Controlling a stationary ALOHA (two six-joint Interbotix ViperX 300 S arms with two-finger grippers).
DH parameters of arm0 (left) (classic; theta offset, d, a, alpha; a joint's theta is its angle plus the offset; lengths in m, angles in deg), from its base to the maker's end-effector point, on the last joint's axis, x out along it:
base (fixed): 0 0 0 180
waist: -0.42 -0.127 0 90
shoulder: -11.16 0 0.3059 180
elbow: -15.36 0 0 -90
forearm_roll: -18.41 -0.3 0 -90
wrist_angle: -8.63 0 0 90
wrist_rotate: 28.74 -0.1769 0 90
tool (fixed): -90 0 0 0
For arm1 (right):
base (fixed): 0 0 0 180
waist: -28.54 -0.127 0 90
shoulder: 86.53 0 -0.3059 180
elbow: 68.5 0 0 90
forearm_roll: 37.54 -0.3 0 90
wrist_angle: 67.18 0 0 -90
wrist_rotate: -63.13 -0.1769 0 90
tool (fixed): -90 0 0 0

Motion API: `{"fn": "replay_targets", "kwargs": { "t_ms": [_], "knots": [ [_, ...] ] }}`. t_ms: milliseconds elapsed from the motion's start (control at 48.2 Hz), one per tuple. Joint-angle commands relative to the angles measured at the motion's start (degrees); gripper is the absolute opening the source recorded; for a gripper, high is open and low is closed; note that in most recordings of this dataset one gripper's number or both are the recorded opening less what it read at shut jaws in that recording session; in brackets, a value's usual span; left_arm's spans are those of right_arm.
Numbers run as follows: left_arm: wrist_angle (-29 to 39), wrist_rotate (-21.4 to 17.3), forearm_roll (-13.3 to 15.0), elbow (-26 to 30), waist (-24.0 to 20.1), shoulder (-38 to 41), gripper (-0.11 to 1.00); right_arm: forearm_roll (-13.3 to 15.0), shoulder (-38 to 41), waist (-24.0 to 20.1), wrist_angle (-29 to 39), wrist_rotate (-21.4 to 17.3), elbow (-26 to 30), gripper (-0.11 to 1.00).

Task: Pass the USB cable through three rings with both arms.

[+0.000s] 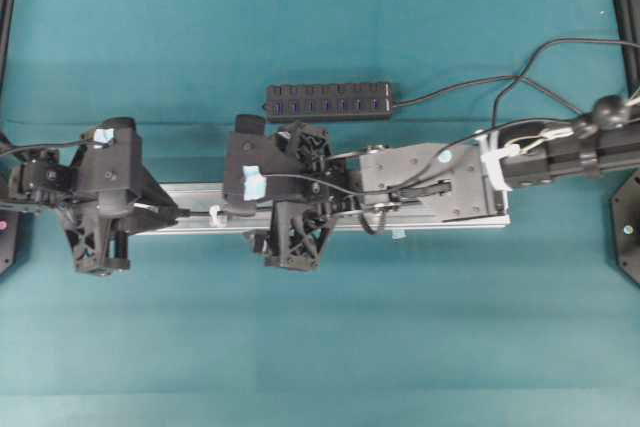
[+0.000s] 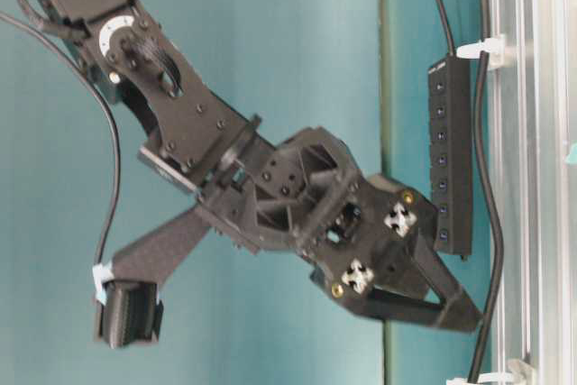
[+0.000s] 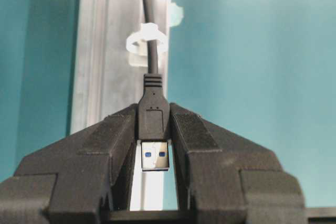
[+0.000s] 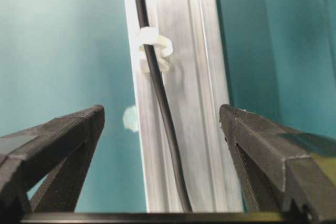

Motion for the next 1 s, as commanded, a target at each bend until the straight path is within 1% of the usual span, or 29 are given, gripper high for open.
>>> {"fn": "replay_targets", "kwargs": {
  "t_ms": [0, 145, 373, 518, 788, 975],
  "knots": [
    [0.1, 0.1, -0.1, 1.0, 0.9, -0.8, 0.22, 0.6, -2.5, 0.0, -0.7, 0.3, -0.6, 0.82],
    [0.1, -0.1, -0.1, 1.3, 0.9, -0.8, 0.22, 1.9, -4.8, 0.1, -1.1, 0.1, -2.2, 0.82],
    [0.1, -0.4, -0.1, 1.5, 0.9, -1.0, 0.22, 2.8, -8.4, 0.9, -1.1, 0.1, -5.2, 0.82],
    [0.1, -0.3, -0.1, 1.7, 0.8, -1.5, 0.22, 3.9, -10.4, 1.3, -1.1, 0.1, -6.9, 0.82],
    [0.4, -0.4, -0.1, 1.8, 0.9, -2.5, 0.22, 5.5, -13.5, 1.8, -0.5, 0.2, -8.8, 0.82],
    [1.3, -0.4, -0.1, 2.2, 0.9, -3.3, 0.22, 6.1, -16.1, 2.0, 0.1, 0.2, -10.0, 0.82]
  ]
}}
